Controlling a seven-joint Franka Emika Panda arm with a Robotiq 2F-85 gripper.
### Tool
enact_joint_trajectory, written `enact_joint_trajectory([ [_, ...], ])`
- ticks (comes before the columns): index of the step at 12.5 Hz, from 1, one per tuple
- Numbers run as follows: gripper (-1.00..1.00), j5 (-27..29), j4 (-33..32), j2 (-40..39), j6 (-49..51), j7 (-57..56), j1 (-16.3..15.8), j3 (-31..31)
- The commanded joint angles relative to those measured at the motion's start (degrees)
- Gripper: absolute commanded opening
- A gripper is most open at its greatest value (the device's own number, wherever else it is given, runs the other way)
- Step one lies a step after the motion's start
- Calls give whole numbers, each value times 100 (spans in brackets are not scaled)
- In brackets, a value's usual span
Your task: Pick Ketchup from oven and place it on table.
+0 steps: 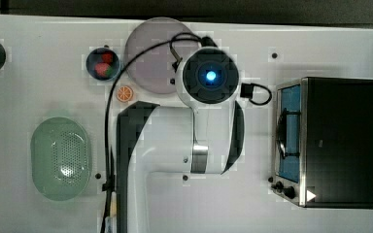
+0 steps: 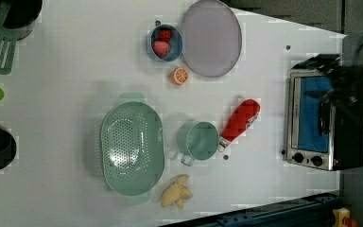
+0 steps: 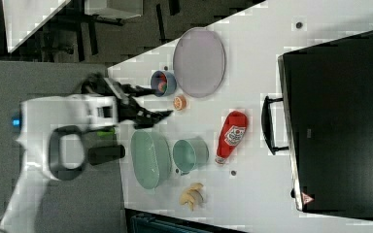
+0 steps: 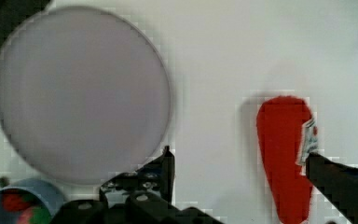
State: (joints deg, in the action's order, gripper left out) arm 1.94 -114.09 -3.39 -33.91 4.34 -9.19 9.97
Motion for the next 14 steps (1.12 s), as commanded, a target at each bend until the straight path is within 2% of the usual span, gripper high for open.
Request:
enact_joint_trajectory([
  [1, 100, 58, 545, 183, 575, -42, 166, 33],
  [8, 100, -64, 1977, 206, 2894, 86, 167, 38],
  [11, 100, -285, 2320, 207, 3432, 323, 169, 50],
  [14, 100, -294, 2362, 207, 3535, 324, 170, 53],
])
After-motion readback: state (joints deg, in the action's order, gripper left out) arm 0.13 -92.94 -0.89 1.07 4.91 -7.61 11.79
